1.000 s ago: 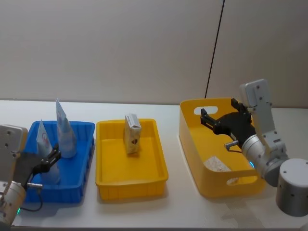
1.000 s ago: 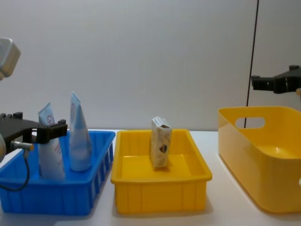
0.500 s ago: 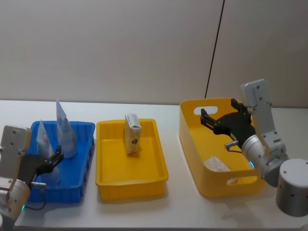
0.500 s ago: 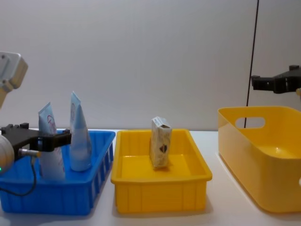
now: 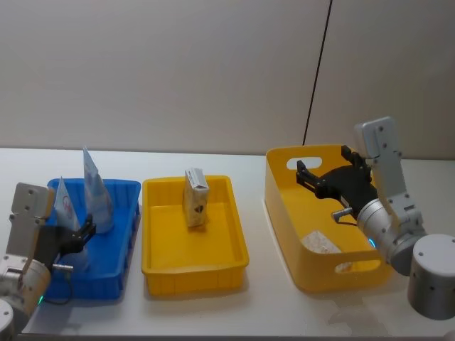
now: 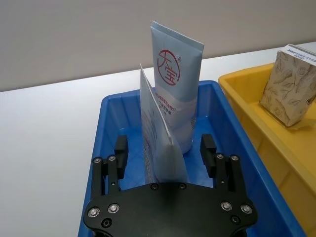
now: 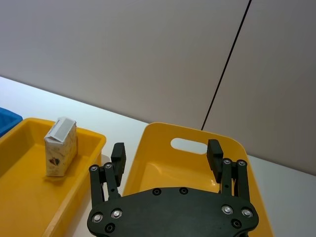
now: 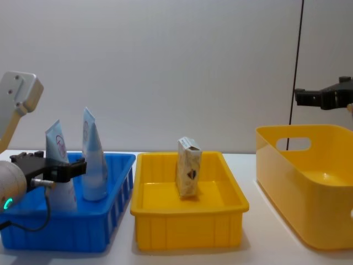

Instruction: Bimanual collaborative sorting of washing and personal care products

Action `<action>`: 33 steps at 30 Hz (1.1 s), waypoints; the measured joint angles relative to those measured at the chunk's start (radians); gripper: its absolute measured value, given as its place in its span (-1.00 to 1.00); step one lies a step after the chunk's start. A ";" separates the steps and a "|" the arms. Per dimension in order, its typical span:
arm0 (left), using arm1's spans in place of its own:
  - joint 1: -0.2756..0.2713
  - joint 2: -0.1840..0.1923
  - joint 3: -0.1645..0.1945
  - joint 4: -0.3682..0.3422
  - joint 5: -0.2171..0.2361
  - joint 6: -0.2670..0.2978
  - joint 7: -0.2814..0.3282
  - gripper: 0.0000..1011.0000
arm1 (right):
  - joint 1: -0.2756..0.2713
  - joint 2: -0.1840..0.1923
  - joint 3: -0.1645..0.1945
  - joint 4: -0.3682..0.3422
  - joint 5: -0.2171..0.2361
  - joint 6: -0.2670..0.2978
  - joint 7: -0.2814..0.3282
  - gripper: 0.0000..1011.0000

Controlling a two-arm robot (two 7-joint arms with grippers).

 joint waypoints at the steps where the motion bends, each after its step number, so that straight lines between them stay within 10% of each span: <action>1: -0.003 -0.002 0.000 0.006 0.002 -0.001 0.000 0.74 | 0.000 0.000 0.000 0.000 0.000 0.000 0.000 0.99; 18: -0.031 -0.026 0.002 0.048 0.025 0.008 -0.001 -0.32 | 0.000 0.000 0.000 0.000 0.000 0.000 0.000 0.99; 33: -0.020 -0.027 0.000 -0.013 0.049 -0.024 -0.008 -0.50 | 0.000 0.000 0.000 0.000 0.000 0.000 0.000 0.99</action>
